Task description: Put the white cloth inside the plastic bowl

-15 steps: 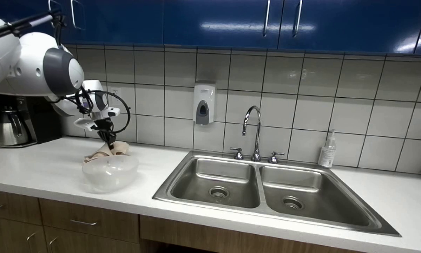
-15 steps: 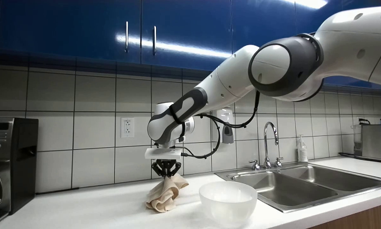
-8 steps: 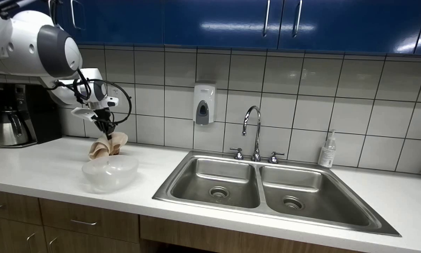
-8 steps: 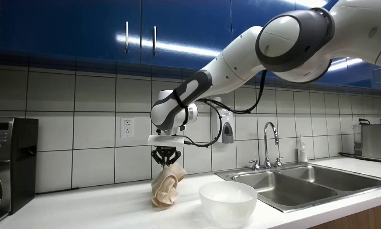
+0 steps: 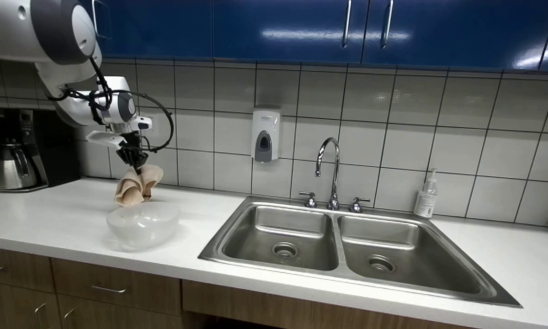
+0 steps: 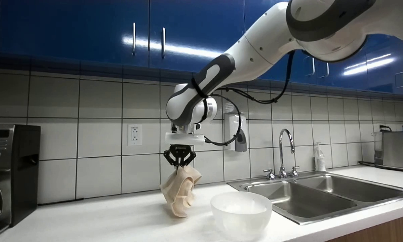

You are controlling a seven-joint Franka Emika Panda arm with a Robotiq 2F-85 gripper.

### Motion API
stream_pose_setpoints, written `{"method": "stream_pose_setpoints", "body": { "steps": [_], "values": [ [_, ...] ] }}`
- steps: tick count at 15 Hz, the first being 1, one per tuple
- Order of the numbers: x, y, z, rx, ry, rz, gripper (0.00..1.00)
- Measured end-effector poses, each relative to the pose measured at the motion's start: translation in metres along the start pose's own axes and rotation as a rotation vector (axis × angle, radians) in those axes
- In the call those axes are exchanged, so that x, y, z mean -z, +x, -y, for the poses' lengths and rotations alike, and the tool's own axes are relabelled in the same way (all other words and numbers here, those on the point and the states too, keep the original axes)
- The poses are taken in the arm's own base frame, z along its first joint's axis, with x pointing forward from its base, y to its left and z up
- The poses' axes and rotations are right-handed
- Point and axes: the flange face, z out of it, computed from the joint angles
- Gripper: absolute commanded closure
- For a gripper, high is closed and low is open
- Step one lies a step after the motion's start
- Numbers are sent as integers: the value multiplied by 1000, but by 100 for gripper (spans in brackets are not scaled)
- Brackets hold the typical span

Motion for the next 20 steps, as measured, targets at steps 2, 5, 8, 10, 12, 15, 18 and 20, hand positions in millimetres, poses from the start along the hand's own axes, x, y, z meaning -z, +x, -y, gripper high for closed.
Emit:
{"method": "stream_pose_setpoints", "body": {
  "steps": [2, 5, 8, 10, 12, 15, 18, 20],
  "values": [
    [14, -6, -3, 40, 5, 2, 99],
    [36, -15, -9, 96, 7, -1, 99],
    [57, -24, -14, 147, 13, -9, 99],
    [70, -33, -17, 181, 18, -10, 99],
    [83, -41, -19, 211, 22, -10, 99],
    [102, -54, -21, 247, 30, -19, 99],
    [121, -66, -25, 270, 46, -46, 99],
    [135, -73, -31, 280, 63, -69, 99]
  ]
}}
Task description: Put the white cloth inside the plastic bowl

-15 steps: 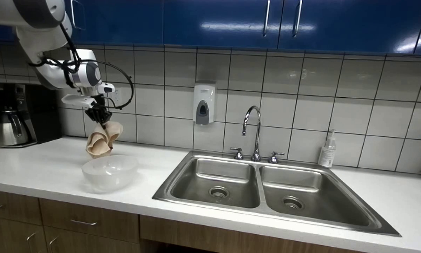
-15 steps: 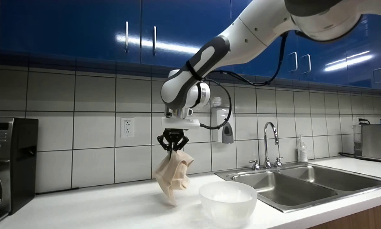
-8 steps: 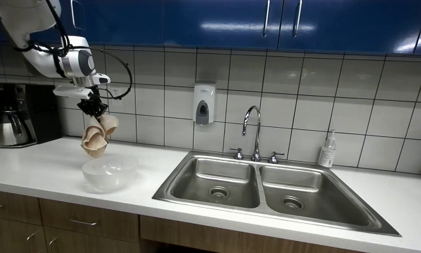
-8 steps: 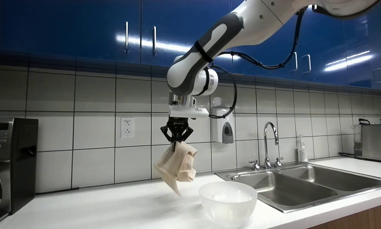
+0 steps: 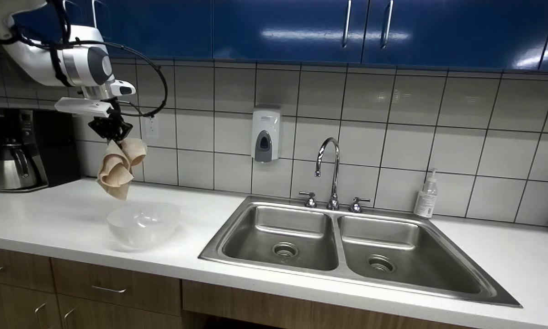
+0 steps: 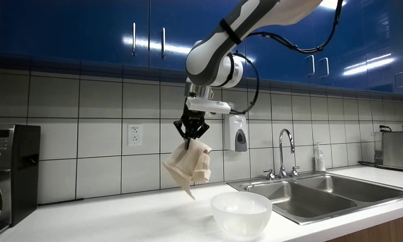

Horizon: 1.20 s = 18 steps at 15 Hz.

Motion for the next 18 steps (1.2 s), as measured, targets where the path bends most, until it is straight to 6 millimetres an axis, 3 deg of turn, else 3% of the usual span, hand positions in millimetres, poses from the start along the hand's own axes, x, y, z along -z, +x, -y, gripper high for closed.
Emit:
{"method": "stream_pose_setpoints", "body": {
  "steps": [6, 18],
  "values": [
    [29, -26, -19, 15, 23, -22, 99],
    [31, -75, -73, -6, 3, 40, 99]
  ]
}}
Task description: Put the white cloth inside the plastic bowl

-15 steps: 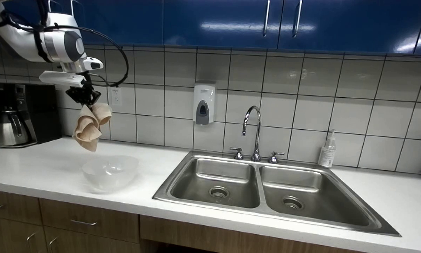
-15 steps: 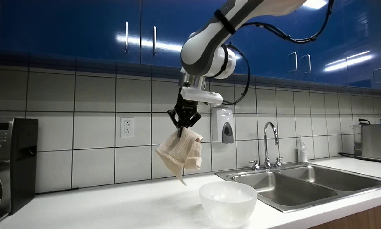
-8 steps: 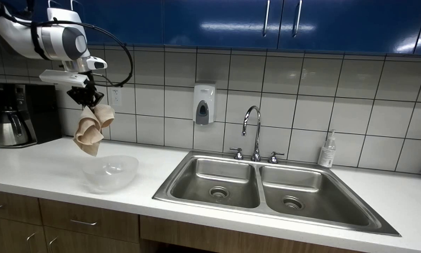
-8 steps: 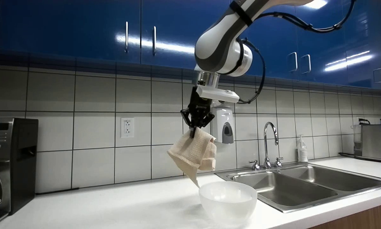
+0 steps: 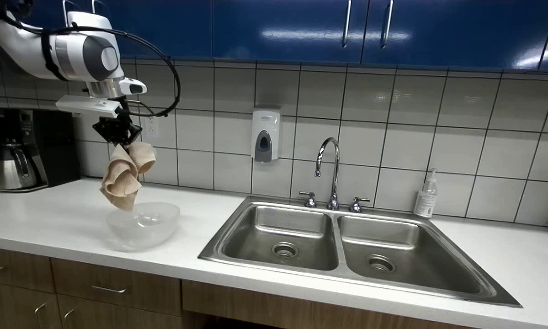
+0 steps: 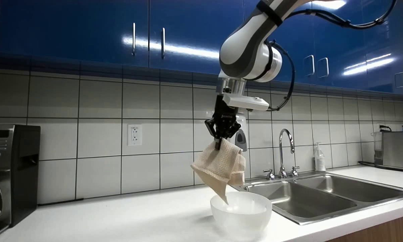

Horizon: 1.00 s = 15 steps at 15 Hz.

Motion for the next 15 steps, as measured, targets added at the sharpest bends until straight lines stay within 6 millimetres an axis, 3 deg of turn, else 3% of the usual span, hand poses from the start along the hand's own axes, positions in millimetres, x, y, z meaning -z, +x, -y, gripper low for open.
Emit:
{"method": "stream_pose_setpoints", "body": {
  "steps": [10, 15],
  "values": [
    [-37, -29, -30, -21, -20, 33, 99],
    [-64, -34, -33, -22, -21, 57, 99]
  ]
}}
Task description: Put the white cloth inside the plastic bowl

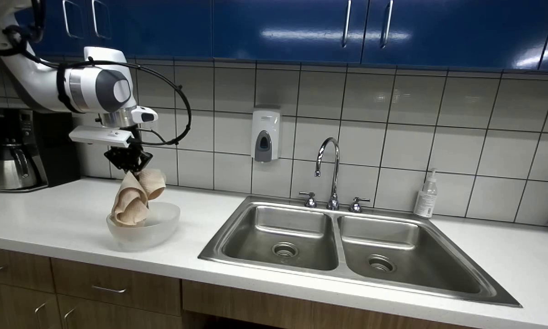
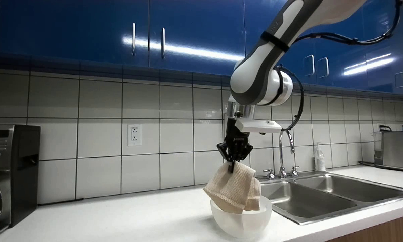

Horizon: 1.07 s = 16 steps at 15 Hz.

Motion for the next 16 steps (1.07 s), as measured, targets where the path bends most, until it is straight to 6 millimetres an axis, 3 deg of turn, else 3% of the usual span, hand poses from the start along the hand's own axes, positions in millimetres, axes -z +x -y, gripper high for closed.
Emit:
{"method": "stream_pose_setpoints", "body": {
  "steps": [8, 9, 11, 16],
  "values": [
    [-42, -11, -1, 2, 0, 80, 99],
    [-45, -13, -2, -1, 2, 88, 71],
    [-52, -15, -3, -9, 5, 101, 63],
    [-59, -16, -6, -17, 4, 114, 24]
  ]
}}
